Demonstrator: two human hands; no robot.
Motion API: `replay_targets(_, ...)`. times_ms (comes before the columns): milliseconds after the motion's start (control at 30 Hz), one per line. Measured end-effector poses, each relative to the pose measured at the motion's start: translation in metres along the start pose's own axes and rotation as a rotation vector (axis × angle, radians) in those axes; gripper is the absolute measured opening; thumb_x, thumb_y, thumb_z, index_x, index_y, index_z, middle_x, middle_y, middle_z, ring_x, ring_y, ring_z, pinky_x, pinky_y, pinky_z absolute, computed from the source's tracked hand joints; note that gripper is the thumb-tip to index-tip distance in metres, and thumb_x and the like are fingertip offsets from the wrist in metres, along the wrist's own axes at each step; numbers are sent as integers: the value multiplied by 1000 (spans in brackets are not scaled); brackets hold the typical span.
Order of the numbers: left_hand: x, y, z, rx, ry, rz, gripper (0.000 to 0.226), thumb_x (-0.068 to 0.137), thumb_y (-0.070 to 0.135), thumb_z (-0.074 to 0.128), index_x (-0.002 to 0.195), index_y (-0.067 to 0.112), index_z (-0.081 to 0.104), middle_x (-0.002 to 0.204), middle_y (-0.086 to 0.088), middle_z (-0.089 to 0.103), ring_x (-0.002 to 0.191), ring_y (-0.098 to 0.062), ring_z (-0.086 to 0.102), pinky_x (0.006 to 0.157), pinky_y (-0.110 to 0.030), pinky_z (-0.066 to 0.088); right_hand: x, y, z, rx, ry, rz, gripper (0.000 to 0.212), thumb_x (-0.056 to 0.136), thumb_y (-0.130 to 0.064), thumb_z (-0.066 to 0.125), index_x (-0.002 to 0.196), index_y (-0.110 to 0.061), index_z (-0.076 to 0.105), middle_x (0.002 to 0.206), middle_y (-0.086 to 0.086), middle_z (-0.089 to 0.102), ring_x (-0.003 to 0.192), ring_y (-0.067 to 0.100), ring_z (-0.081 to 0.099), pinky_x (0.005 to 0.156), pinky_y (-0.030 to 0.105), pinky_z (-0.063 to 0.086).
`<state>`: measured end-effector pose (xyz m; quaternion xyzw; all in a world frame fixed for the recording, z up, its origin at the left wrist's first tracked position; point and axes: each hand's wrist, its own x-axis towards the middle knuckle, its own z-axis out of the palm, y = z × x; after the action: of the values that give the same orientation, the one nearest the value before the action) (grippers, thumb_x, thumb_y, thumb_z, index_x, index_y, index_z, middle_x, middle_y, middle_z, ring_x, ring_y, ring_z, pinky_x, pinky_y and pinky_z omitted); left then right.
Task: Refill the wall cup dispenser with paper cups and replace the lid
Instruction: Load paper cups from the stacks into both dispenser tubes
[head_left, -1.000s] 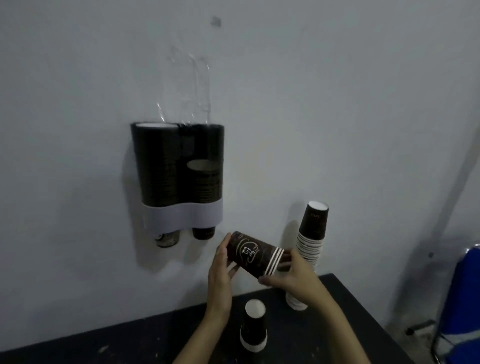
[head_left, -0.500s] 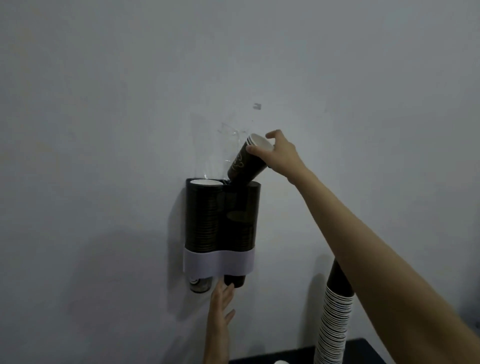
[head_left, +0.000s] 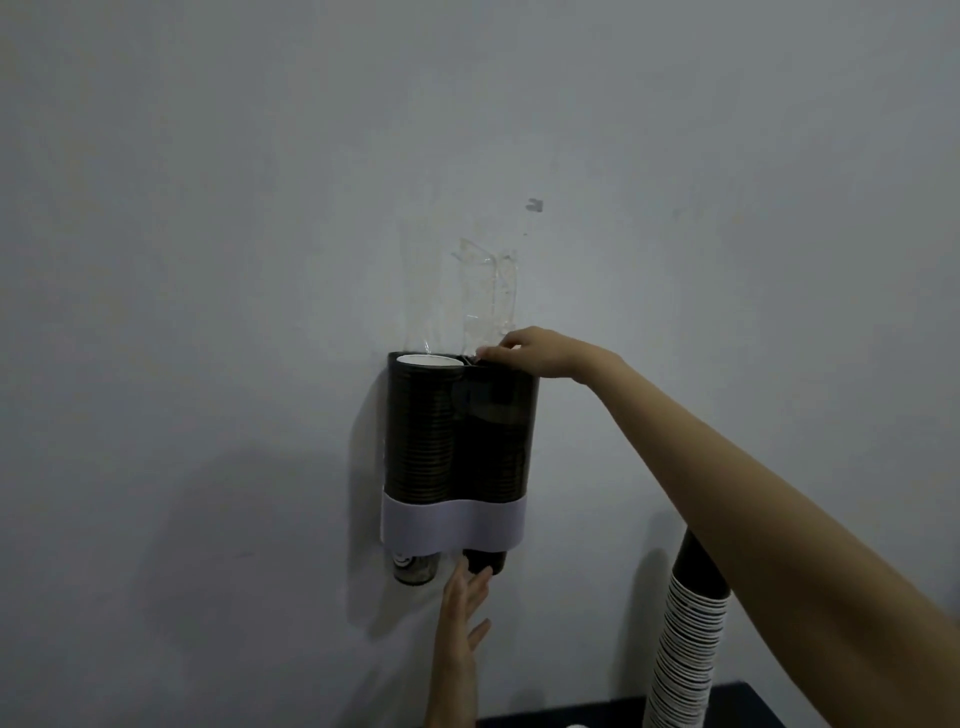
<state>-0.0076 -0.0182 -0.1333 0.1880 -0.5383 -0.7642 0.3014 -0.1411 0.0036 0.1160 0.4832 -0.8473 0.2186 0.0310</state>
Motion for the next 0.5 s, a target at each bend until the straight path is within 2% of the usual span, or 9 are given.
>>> replay_targets(67, 0, -4, 4, 5, -2, -4, 48, 100, 26, 16, 143, 11, 30, 146, -13, 42, 139, -26, 33, 112, -42, 24, -2, -1, 1, 44, 80, -27, 56, 91, -52, 41, 109, -2, 60, 106, 11, 59, 105, 27, 53, 88, 33, 39)
replay_targets(133, -1, -7, 6, 9, -9, -13, 47, 100, 25, 16, 143, 11, 30, 146, -14, 42, 138, -26, 33, 112, -42, 25, -7, 3, 4, 128, 218, -66, 55, 93, -47, 39, 106, 2, 61, 105, 15, 62, 104, 29, 55, 86, 31, 40)
replay_targets(167, -1, -8, 7, 9, -14, -11, 47, 100, 25, 17, 143, 11, 30, 146, -14, 42, 138, -26, 33, 112, -42, 25, -13, 7, 8, 183, 304, -94, 54, 94, -45, 40, 104, 3, 62, 104, 16, 64, 102, 29, 56, 84, 26, 41)
replay_targets(233, 1, -15, 8, 22, -17, -21, 46, 100, 23, 18, 143, 10, 30, 145, -14, 42, 138, -26, 34, 111, -40, 25, -31, 21, 22, 327, 465, -123, 46, 94, -40, 42, 98, -1, 64, 92, 8, 62, 92, 22, 56, 69, 5, 36)
replay_targets(333, -5, -36, 6, 100, -25, -3, 44, 101, 20, 21, 144, 13, 26, 145, -12, 42, 136, -24, 36, 107, -35, 28, -70, 56, 69, 551, 626, -83, 28, 93, -31, 47, 96, -10, 65, 92, 0, 58, 83, 4, 50, 67, -3, 33)
replay_targets(367, -5, -41, 5, 134, -18, 5, 44, 101, 21, 21, 144, 14, 26, 146, -11, 41, 136, -23, 36, 106, -33, 28, -81, 71, 88, 606, 635, -33, 24, 93, -28, 49, 96, -11, 65, 95, 3, 60, 82, 2, 51, 67, -2, 34)
replay_targets(433, -6, -62, 2, 203, -15, -65, 47, 100, 28, 27, 145, 15, 26, 148, -6, 39, 136, -21, 36, 111, -32, 28, -111, 110, 142, 678, 547, 150, 18, 91, -22, 53, 101, -10, 62, 104, 10, 63, 88, 10, 56, 72, 5, 38)
replay_targets(500, -2, -87, 1, 295, -54, -201, 52, 98, 33, 35, 146, 17, 24, 149, -4, 37, 134, -20, 38, 109, -31, 32, -146, 151, 200, 735, 347, 395, 31, 86, -17, 61, 114, -7, 53, 114, 15, 59, 102, 23, 57, 82, 21, 43)
